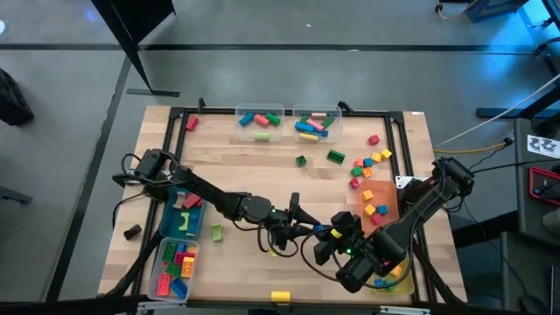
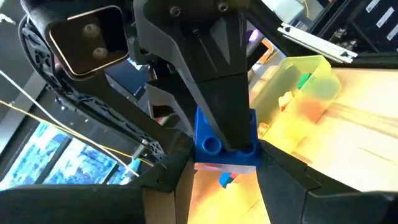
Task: Sort blocks by size
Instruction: Put the blue game piece into the yellow bin, then put the green game piece into the yellow bin
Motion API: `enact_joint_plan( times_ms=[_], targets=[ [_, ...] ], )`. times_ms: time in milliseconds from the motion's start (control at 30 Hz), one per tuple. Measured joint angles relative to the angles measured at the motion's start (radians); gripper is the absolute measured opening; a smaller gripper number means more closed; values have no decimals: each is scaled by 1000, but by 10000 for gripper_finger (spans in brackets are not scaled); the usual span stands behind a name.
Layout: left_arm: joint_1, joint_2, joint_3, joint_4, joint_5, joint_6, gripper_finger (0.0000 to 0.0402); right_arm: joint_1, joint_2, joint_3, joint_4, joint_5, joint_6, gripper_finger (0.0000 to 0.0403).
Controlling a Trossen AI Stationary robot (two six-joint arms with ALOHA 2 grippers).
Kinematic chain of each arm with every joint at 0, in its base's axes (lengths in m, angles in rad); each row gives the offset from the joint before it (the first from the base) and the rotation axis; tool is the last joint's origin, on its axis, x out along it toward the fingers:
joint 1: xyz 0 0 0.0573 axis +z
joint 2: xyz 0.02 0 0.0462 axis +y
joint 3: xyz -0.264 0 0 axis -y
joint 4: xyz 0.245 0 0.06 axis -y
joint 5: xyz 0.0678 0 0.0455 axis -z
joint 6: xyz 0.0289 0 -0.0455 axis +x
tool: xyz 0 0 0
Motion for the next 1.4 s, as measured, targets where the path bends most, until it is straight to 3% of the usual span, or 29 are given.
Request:
enact_joint_plan(
  times_ms=[400, 700, 967, 1167, 1400],
  targets=[
    [-5, 0, 0, -25, -45, -285, 225, 0, 2, -2, -24, -118, -20, 109],
    [-5, 0, 0, -230, -47, -396, 220, 3, 2, -2, -178, -544, -9, 101],
    [-5, 0, 0, -334, -49, -402, 216, 3, 2, -2, -380, -904, -58, 111],
    [-5, -31, 0, -401, -49, -373, 213, 4, 2, -2, -533, -1010, -62, 105],
    [1, -192, 0, -610, -48, -374, 213, 4, 3, -2, -565, -1057, -62, 150]
  ],
)
